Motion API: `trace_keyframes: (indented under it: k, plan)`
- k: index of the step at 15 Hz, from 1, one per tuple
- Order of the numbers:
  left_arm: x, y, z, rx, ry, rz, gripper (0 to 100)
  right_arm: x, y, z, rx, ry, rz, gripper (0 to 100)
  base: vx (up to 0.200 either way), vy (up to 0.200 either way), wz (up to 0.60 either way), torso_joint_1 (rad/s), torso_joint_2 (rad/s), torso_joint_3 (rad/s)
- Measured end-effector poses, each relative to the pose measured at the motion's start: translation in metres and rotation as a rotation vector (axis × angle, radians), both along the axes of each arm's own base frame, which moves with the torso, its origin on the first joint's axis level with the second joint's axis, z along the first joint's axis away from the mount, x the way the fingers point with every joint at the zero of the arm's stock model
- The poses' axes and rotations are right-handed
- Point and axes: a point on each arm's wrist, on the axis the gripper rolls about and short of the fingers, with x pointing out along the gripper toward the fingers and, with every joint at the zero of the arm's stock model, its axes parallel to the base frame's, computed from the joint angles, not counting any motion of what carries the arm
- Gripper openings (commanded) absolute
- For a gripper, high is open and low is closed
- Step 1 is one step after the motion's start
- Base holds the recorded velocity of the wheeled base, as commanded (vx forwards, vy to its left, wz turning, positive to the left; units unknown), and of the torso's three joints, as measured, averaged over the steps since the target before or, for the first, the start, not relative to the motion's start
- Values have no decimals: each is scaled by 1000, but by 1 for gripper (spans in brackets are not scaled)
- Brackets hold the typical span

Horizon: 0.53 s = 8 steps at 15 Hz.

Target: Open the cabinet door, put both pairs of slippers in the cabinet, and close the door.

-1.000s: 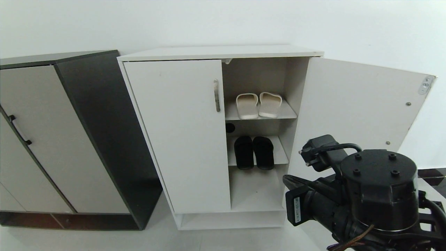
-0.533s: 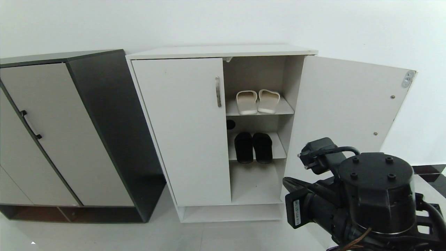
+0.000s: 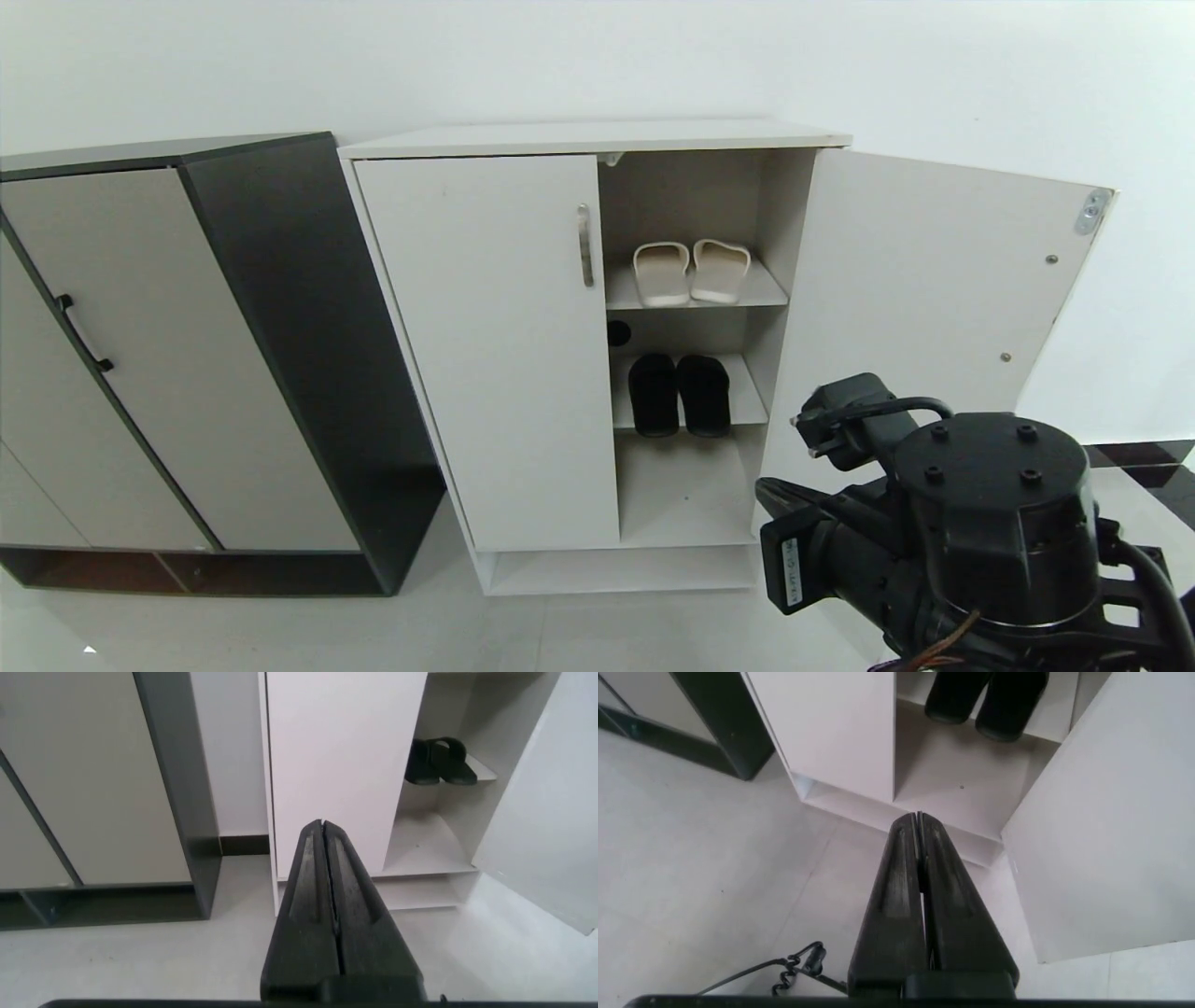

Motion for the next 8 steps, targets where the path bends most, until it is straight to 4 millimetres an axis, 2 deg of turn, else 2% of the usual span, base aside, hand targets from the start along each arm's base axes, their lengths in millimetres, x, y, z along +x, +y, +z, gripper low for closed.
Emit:
trace_keyframes:
  k: [2,3,5,8]
  plan:
    - [0,0,0,0,0,0,0,0,0,0,-1,0,0,0,0,0,0,6,-47,-45]
    - [0,0,0,0,0,0,0,0,0,-1,-3,1,0,0,0,0,0,22,-271,-251]
    - [0,0,0,1,2,1,0,0,1,0,0,-1,2,0,0,0,0,29,-171,-325]
    - [0,0,0,1,0,1,0,0,1,-1,-3,1,2,0,0,0,0,64,-504,-355]
